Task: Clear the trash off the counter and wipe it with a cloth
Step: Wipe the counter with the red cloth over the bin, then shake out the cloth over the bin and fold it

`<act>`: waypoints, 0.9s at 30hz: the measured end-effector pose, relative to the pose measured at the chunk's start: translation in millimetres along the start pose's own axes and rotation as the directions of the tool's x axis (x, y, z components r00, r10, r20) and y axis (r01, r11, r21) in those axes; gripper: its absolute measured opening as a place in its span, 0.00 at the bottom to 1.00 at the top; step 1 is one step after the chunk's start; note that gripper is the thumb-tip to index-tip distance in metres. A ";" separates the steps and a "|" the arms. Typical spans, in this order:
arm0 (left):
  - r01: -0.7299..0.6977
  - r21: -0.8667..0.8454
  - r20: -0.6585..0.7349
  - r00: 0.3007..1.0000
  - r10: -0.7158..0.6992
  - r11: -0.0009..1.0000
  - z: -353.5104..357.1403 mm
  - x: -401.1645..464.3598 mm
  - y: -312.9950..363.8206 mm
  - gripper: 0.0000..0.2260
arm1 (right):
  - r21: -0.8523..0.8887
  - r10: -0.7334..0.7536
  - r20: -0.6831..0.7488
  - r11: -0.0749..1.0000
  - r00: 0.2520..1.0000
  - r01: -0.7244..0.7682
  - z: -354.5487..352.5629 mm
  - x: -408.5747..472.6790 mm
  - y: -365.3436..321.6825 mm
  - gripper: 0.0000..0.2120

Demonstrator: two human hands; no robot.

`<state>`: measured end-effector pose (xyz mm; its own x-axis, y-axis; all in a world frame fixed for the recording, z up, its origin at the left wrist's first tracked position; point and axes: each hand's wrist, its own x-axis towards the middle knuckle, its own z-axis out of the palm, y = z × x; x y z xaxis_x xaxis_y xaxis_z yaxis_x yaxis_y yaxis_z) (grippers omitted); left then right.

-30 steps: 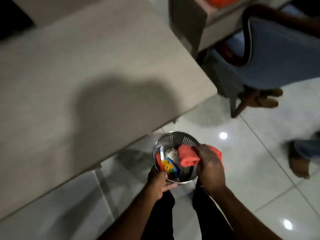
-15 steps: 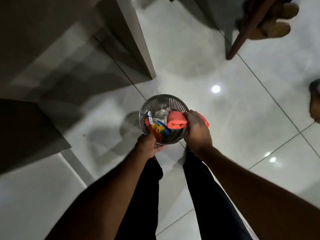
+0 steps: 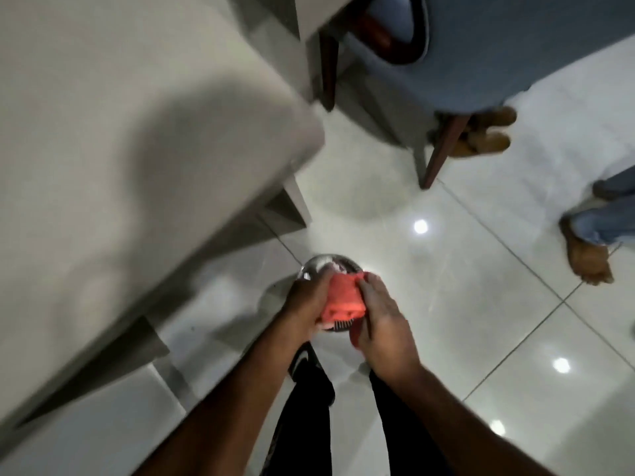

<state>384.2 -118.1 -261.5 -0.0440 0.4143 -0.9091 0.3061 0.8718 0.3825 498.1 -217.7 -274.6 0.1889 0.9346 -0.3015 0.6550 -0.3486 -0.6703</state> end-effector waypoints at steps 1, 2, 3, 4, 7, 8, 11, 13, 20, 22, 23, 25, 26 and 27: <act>-0.124 0.053 0.015 0.992 0.123 0.991 -5.0 -28.9 19.8 0.19 | -0.006 -0.029 -0.055 1.000 0.998 0.029 -18.3 -14.2 -23.5 0.36; -0.252 0.130 0.044 0.968 0.249 0.959 -11.2 -57.8 38.8 0.20 | 0.008 -0.047 -0.104 0.999 0.994 0.048 -35.4 -28.3 -45.9 0.36; -0.378 0.222 0.079 0.926 0.370 0.899 -18.7 -88.5 59.0 0.21 | 0.031 -0.042 -0.146 0.998 0.988 0.047 -51.7 -42.2 -68.6 0.35; -0.488 0.307 0.121 0.872 0.475 0.817 -26.4 -119.5 81.1 0.21 | 0.059 -0.036 -0.188 0.997 0.981 0.048 -68.0 -52.8 -92.4 0.33; -0.708 0.476 0.301 0.688 0.660 0.521 -50.4 -214.7 145.8 0.15 | 0.152 0.016 -0.275 0.988 0.961 0.028 -118.8 -75.7 -159.6 0.36; -0.758 0.498 0.365 0.624 0.690 0.422 -60.4 -246.7 165.1 0.13 | 0.216 0.039 -0.281 0.976 0.959 0.023 -137.9 -80.6 -180.7 0.42; -0.831 0.518 0.530 0.500 0.685 0.206 -91.5 -320.1 218.1 0.09 | 0.405 0.039 -0.239 0.912 0.970 0.063 -188.8 -73.0 -223.2 0.62; -0.863 0.495 0.608 0.426 0.670 0.099 -108.6 -357.3 252.5 0.11 | 0.434 -0.044 -0.213 0.891 0.976 0.135 -217.6 -55.8 -239.9 0.67; -0.926 0.347 0.424 0.299 0.855 0.151 -147.9 -392.8 379.7 0.11 | 0.781 -0.168 -0.076 0.602 0.983 0.163 -292.8 45.3 -290.0 0.15; -0.906 0.381 0.303 0.310 0.901 0.184 -150.8 -369.5 418.2 0.11 | 0.853 -0.126 -0.111 0.496 0.986 0.159 -300.7 82.2 -292.5 0.16; -0.887 0.418 0.235 0.314 0.920 0.196 -149.1 -352.6 437.9 0.12 | 0.883 -0.090 -0.112 0.448 0.990 0.141 -304.8 104.0 -292.3 0.18; -0.815 0.546 0.114 0.304 0.946 0.196 -143.5 -313.0 472.4 0.17 | 0.899 -0.014 -0.103 0.426 0.995 0.099 -314.8 145.8 -293.2 0.19; -0.765 0.614 0.071 0.297 0.952 0.193 -138.9 -292.3 490.2 0.19 | 0.891 0.011 -0.097 0.446 0.995 0.082 -321.6 170.2 -292.5 0.17; -0.723 0.664 0.047 0.291 0.956 0.188 -133.8 -270.6 507.3 0.20 | 0.877 0.040 -0.107 0.475 0.993 0.075 -328.1 196.2 -290.6 0.14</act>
<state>424.2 247.1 200.7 0.3240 0.9415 0.0933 0.7212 -0.3096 0.6198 584.9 90.2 83.4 0.2923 0.9220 -0.2539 -0.3160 -0.1575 -0.9356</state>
